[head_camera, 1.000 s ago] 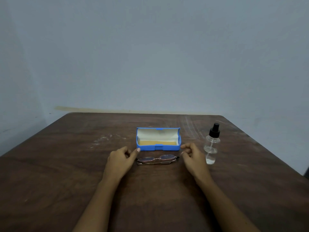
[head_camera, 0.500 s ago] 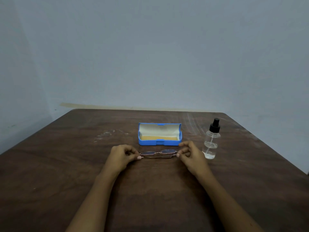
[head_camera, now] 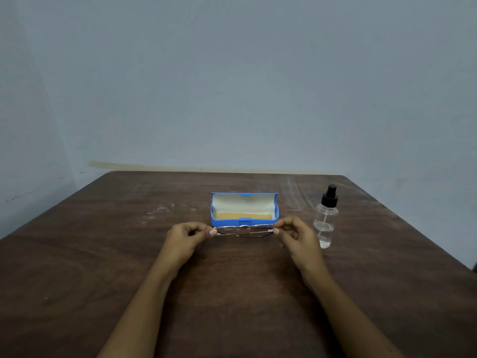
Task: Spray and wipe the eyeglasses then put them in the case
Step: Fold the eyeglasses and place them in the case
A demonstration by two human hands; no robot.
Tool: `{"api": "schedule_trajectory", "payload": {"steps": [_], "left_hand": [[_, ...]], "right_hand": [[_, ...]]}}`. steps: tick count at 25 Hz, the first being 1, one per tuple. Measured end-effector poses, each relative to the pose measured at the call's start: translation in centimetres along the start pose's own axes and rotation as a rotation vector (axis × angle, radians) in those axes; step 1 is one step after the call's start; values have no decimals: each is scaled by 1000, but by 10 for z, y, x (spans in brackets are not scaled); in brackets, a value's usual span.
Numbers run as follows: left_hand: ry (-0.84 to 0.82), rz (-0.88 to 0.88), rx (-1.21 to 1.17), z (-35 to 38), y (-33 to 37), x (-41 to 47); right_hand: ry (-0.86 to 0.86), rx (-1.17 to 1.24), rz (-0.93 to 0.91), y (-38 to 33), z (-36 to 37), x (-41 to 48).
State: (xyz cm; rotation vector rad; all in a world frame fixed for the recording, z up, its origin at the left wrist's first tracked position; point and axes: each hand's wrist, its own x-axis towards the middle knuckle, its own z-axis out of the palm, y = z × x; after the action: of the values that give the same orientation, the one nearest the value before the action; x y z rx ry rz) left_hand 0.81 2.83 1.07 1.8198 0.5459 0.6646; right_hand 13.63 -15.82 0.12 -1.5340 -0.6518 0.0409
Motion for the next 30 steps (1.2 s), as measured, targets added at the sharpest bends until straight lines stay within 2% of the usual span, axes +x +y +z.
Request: {"api": "schedule_trajectory", "payload": {"steps": [3, 7, 12, 18, 30], "left_hand": [[-12, -36, -188, 3, 1, 0], [72, -73, -336, 12, 4, 0], [168, -34, -432, 27, 11, -5], [220, 1, -477, 41, 17, -13], [196, 49, -403, 49, 20, -17]], "right_hand": [[39, 117, 3, -5, 2, -2], [168, 3, -26, -10, 7, -6], [88, 95, 77, -18, 33, -16], [82, 310, 198, -25, 56, -12], [139, 444, 259, -27, 66, 0]]}}
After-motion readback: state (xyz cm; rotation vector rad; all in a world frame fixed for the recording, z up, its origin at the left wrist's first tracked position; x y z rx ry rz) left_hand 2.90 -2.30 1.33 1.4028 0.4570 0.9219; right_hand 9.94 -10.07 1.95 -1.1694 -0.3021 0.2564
